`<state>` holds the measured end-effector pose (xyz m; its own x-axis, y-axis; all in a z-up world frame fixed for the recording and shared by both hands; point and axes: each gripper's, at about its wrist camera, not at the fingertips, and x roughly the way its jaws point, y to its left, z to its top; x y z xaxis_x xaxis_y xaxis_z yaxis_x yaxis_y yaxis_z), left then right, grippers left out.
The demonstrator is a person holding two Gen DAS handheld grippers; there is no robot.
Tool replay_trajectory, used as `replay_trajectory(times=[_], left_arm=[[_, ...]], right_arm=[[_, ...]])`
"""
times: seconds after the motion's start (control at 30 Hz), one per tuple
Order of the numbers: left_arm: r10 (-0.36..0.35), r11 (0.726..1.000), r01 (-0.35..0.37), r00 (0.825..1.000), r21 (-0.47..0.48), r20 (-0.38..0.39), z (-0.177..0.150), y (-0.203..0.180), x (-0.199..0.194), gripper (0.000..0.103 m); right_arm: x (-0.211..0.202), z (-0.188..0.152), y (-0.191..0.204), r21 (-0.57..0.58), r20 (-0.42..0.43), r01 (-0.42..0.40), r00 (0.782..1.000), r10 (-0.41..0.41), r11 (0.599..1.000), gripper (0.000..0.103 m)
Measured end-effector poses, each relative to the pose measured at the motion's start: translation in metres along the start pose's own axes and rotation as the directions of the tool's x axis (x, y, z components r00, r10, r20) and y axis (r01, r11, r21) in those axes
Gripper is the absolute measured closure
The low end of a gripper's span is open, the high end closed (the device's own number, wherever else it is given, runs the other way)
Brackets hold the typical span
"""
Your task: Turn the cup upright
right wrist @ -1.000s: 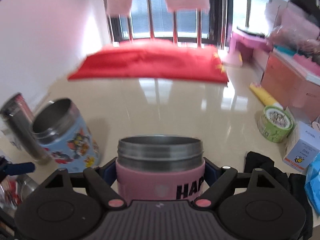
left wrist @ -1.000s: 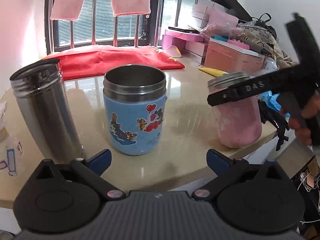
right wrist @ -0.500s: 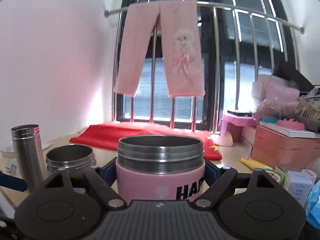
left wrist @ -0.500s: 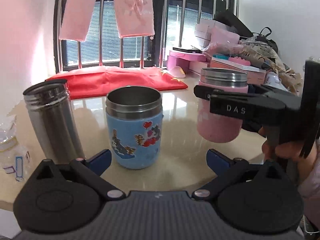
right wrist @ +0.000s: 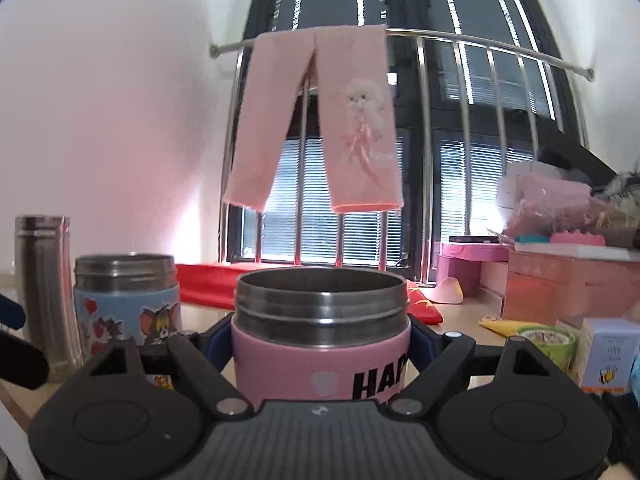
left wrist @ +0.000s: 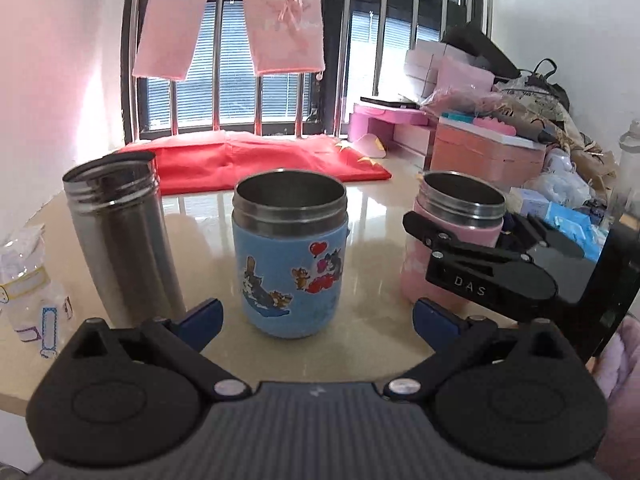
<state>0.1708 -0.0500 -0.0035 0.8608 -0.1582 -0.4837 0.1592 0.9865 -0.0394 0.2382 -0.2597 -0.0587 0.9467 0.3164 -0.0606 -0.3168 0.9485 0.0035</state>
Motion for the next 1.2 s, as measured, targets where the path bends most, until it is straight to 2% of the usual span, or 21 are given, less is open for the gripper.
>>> replay_trajectory(times=[0.13, 0.17, 0.2, 0.27, 0.43, 0.6, 0.9, 1.2], left_arm=[[0.014, 1.0, -0.014, 1.0, 0.004, 0.009, 0.001, 0.001, -0.003, 0.0], [0.02, 1.0, -0.02, 1.0, 0.002, 0.008, 0.002, 0.001, -0.004, 0.0], [0.026, 1.0, -0.026, 1.0, -0.001, 0.011, 0.001, 0.002, -0.005, 0.0], [0.031, 1.0, -0.031, 0.999, -0.008, 0.02, 0.002, 0.003, -0.011, 0.0], [0.039, 0.999, -0.038, 0.996, -0.013, 0.076, 0.002, 0.004, -0.037, 0.0], [0.059, 0.998, -0.057, 0.986, -0.019, 0.154, -0.003, 0.011, -0.075, 0.0], [0.124, 0.992, -0.119, 0.964, -0.033, 0.233, -0.033, 0.033, -0.144, 0.0], [0.154, 0.988, -0.144, 0.957, -0.058, 0.244, -0.069, 0.049, -0.182, 0.0]], right_arm=[[0.001, -0.001, 0.0, 0.001, 0.014, 0.003, 1.0, -0.003, 1.0, 0.019], [0.0, 0.001, -0.001, 0.011, 0.007, 0.003, 1.0, -0.003, 1.0, 0.014], [-0.001, 0.004, -0.003, 0.037, 0.001, -0.008, 1.0, 0.008, 0.999, 0.0], [-0.015, 0.012, -0.005, 0.064, 0.022, -0.017, 1.0, 0.016, 0.998, 0.0], [-0.057, 0.041, 0.002, 0.022, 0.034, -0.01, 0.999, 0.009, 1.0, 0.0], [-0.11, 0.058, 0.024, 0.017, -0.002, -0.007, 1.0, 0.007, 1.0, 0.0], [-0.184, 0.064, 0.072, 0.025, -0.077, -0.005, 0.997, 0.007, 1.0, 0.0], [-0.211, 0.059, 0.099, 0.011, -0.145, 0.004, 0.989, -0.002, 1.0, 0.0]])
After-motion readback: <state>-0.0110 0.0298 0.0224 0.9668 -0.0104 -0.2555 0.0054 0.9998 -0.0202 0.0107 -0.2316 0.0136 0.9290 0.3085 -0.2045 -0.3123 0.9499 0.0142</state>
